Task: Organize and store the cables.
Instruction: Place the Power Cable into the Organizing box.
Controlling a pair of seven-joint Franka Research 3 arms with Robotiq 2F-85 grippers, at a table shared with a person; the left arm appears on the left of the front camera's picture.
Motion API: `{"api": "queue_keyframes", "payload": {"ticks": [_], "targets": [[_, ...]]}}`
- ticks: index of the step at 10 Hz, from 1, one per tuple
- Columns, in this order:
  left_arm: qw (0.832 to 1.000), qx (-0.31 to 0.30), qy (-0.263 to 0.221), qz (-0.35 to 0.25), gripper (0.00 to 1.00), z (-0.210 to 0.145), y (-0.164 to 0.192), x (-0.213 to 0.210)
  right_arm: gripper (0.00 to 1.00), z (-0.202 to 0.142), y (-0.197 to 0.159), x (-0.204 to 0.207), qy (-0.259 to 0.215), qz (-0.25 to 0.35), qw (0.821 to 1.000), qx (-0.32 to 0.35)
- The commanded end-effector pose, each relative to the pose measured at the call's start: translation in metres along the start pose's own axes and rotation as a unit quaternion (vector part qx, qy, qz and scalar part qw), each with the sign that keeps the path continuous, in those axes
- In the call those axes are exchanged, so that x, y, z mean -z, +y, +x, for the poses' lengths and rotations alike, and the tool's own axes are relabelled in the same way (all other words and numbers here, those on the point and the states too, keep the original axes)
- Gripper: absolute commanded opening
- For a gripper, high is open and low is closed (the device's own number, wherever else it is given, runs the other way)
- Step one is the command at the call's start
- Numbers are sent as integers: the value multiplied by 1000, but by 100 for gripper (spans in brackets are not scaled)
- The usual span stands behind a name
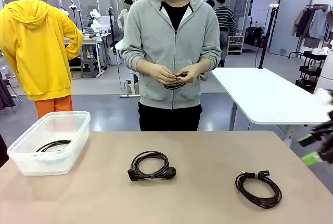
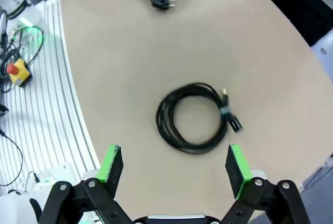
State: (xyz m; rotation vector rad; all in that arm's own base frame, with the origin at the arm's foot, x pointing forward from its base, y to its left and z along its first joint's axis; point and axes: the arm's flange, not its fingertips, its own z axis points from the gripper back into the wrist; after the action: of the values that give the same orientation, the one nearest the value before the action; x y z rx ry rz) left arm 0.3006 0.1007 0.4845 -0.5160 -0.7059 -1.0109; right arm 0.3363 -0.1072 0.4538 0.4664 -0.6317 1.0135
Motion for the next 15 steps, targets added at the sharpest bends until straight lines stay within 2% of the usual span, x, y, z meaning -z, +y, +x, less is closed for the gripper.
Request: {"api": "queue_keyframes", "payload": {"ticks": [1, 3, 4, 5, 14, 15], "targets": [[1000, 6, -12, -6, 100, 1, 1, -1, 100, -73, 45, 15, -61, -18, 998, 28], [1000, 6, -12, -6, 100, 1, 1, -1, 100, -107, 54, 21, -82, -13, 994, 71], [1000, 6, -12, -6, 100, 1, 1, -1, 100, -108, 49, 27, -72, -25, 994, 83], [1000, 6, -12, -6, 100, 1, 1, -1, 100, -84, -8, -35, -63, -19, 996, 67], [1000, 6, -12, -6, 100, 1, 1, -1, 100, -84, -8, -35, -63, -19, 996, 67], [1000, 0, 0, 0, 100, 0, 0, 0, 100, -84, -8, -35, -63, -19, 996, 67]]}}
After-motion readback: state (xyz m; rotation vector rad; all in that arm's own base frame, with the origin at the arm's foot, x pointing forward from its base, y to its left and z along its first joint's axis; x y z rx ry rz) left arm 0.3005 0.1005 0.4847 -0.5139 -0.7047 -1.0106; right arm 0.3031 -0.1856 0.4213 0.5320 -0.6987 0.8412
